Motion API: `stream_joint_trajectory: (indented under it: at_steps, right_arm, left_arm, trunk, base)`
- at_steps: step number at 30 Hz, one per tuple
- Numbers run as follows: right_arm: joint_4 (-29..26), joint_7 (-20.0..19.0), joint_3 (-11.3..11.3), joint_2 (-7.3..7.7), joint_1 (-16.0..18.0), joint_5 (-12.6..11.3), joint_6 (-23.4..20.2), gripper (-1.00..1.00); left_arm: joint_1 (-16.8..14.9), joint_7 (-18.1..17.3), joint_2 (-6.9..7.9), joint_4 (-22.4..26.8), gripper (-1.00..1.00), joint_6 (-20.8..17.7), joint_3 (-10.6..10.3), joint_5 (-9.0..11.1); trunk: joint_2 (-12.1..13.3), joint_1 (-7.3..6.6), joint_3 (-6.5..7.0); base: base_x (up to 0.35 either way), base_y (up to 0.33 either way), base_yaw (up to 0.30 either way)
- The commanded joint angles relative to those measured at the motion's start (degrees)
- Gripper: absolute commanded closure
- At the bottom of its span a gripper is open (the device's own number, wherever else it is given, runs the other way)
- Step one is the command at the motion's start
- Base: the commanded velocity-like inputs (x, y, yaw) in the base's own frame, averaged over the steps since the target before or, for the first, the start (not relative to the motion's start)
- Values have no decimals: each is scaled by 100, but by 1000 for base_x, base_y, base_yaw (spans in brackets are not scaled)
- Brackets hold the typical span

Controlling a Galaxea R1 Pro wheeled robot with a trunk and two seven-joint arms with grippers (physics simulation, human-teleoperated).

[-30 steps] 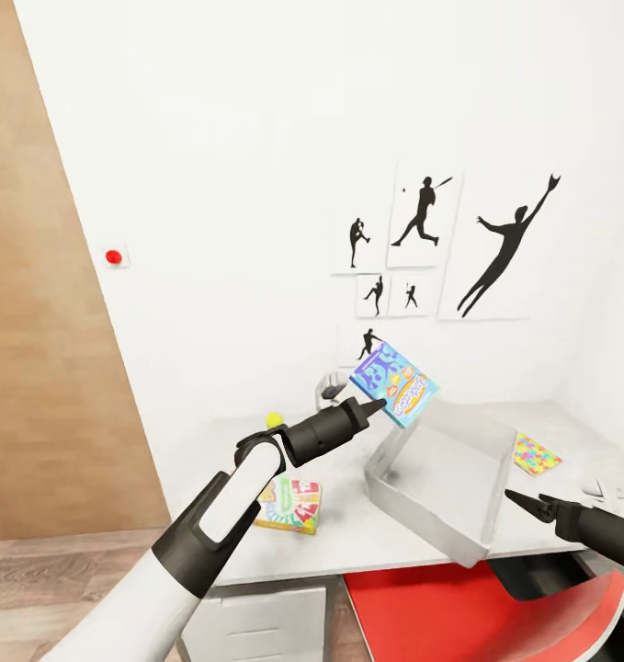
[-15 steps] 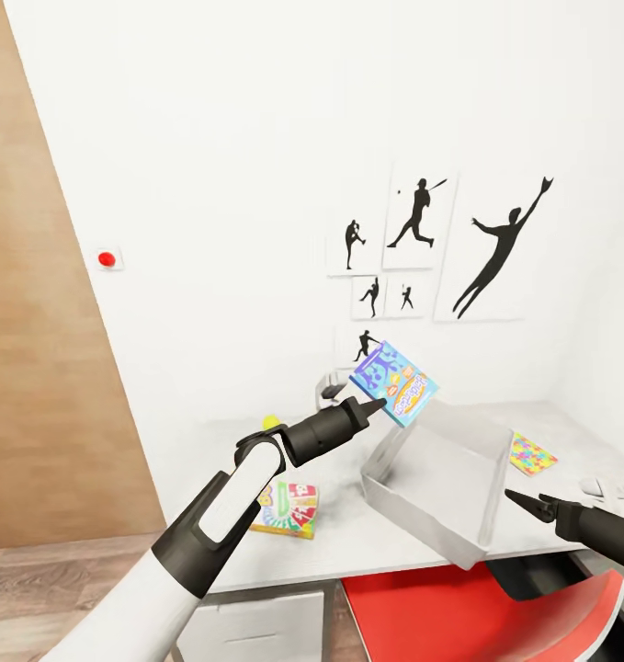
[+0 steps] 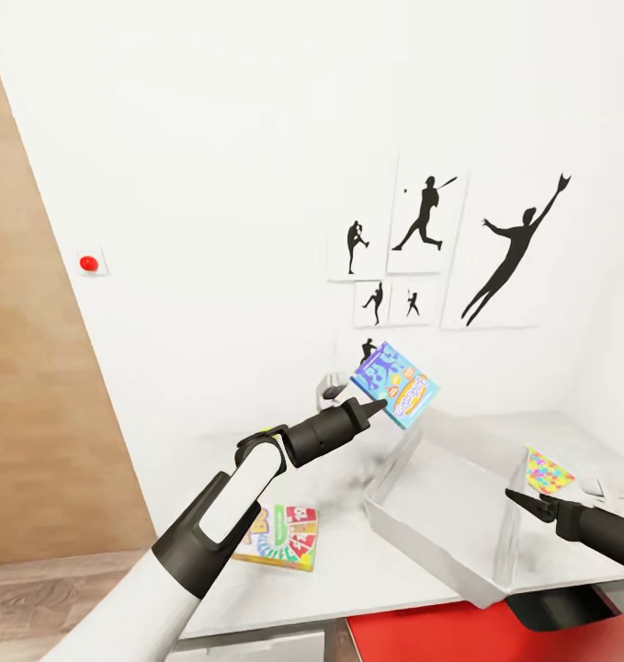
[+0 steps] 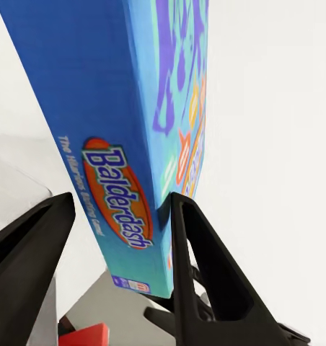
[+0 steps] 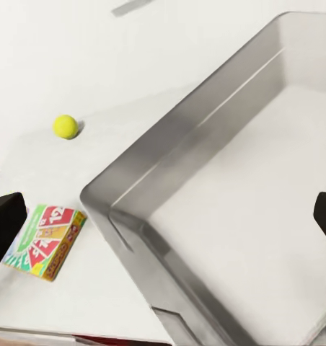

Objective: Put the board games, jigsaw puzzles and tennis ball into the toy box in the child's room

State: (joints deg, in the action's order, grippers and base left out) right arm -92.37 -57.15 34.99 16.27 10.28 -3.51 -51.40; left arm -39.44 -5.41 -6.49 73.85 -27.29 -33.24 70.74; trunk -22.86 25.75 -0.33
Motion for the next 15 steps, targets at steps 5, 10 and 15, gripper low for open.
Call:
stream_joint_trajectory:
  at_steps: [5,10,15]
  right_arm:
    - [0,3,8,-4,2,-36,-51,-100]
    - [0,14,11,-9,2,-36,-178,-100]
    - [0,14,14,-5,6,-36,-232,-100]
  left_arm:
    - [-4,3,-1,-2,100,-22,-11,28]
    - [-4,5,-1,-2,100,-22,-15,27]
    - [-3,5,-1,-2,100,-22,-15,26]
  trunk:
    - [-6,4,5]
    - [-6,4,15]
    - [-6,4,18]
  base:
    - [74,0,-50]
    - [17,0,-64]
    - [4,0,-16]
